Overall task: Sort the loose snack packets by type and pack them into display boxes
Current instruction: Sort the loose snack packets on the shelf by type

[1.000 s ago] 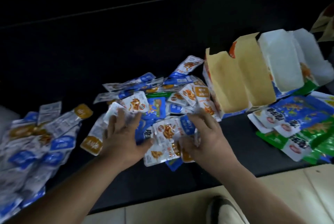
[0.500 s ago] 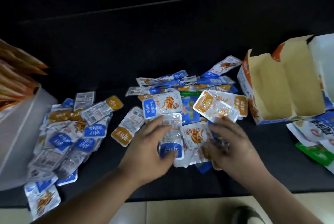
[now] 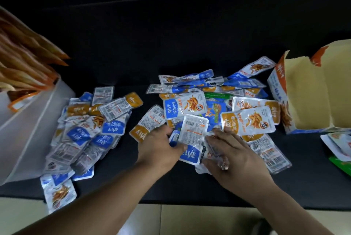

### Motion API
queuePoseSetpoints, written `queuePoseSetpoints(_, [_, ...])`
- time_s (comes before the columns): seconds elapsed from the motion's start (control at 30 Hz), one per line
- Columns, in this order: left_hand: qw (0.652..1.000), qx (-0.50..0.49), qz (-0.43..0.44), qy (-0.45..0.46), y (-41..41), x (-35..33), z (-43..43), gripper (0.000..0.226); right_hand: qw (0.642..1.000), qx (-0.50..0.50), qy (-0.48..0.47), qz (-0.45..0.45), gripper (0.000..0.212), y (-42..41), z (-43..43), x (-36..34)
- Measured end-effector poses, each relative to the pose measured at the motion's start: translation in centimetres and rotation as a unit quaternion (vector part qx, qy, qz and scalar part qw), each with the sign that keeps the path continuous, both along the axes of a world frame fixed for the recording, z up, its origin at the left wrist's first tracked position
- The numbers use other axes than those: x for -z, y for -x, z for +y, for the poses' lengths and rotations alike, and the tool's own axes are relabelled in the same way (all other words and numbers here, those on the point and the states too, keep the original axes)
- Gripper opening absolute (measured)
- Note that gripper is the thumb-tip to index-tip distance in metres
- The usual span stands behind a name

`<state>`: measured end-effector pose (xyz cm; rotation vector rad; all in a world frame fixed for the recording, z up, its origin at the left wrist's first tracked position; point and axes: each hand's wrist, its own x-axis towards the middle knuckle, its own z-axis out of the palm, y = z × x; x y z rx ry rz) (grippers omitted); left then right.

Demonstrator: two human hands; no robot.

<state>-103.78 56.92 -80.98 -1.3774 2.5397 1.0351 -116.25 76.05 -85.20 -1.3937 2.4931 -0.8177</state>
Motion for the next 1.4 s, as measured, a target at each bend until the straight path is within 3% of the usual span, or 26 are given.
queuePoseSetpoints(0.07, [1.000,0.015,-0.015,0.020,-0.4,-0.1,-0.5,0.031,1.000,-0.006,-0.010,0.007,0.059,0.1,-0.1,-0.3])
queuePoseSetpoints(0.23, [0.970,-0.111,0.102,-0.190,-0.7,-1.2,-1.2,0.028,0.999,0.028,0.023,-0.041,0.052,0.1,-1.0,-0.1])
queuePoseSetpoints(0.37, [0.957,-0.154,0.168,-0.178,0.6,-4.2,-3.0,0.026,0.986,0.100,0.094,-0.097,0.037,0.5,-1.9,-1.1])
queuePoseSetpoints(0.43, [0.963,-0.129,0.165,-0.167,0.9,-5.4,-3.5,0.019,0.986,0.119,0.096,-0.071,0.045,0.7,-2.6,-2.5])
queuePoseSetpoints(0.57, [0.954,-0.090,0.196,-0.208,1.2,-7.3,-3.3,0.027,0.996,-0.017,0.088,0.018,0.076,1.0,-5.8,-5.6])
queuePoseSetpoints(0.67, [0.948,-0.093,0.222,-0.209,1.7,-7.8,-3.1,0.026,0.996,-0.061,0.050,0.031,0.064,1.5,-8.2,-6.3])
queuePoseSetpoints(0.77, [0.929,-0.131,0.253,-0.238,2.2,-8.1,-3.2,0.014,0.996,-0.011,0.043,-0.075,0.036,2.2,-9.0,-6.7])
queuePoseSetpoints(0.87, [0.901,-0.209,0.274,-0.264,2.7,-8.2,-3.7,0.003,0.960,0.074,0.076,-0.259,0.017,2.4,-8.3,-7.2])
queuePoseSetpoints(0.93, [0.892,-0.251,0.289,-0.238,2.9,-8.1,-4.3,0.007,0.942,0.122,0.104,-0.294,0.008,2.7,-7.0,-7.6])
queuePoseSetpoints(1.07, [0.926,-0.200,0.270,-0.173,2.9,-7.8,-3.7,0.007,0.900,0.146,0.147,-0.383,0.022,3.3,-3.9,-9.0])
queuePoseSetpoints(1.13, [0.933,-0.158,0.248,-0.208,3.0,-7.6,-2.7,0.003,0.876,0.135,0.156,-0.437,0.024,3.1,-3.1,-9.5])
queuePoseSetpoints(1.23, [0.906,-0.129,0.238,-0.326,4.1,-7.8,-0.9,0.012,0.858,0.141,0.139,-0.473,0.026,2.4,-2.6,-9.2])
queuePoseSetpoints(1.33, [0.871,-0.160,0.245,-0.395,5.7,-7.8,0.4,0.017,0.836,0.175,0.136,-0.502,0.028,2.5,-1.7,-8.5])
queuePoseSetpoints(1.37, [0.877,-0.173,0.243,-0.376,6.1,-7.5,0.6,0.018,0.827,0.190,0.136,-0.511,0.032,2.6,-1.3,-8.6])
queuePoseSetpoints(1.4, [0.911,-0.157,0.231,-0.303,6.3,-6.9,0.5,0.018,0.825,0.204,0.137,-0.508,0.035,2.9,-0.8,-8.7])
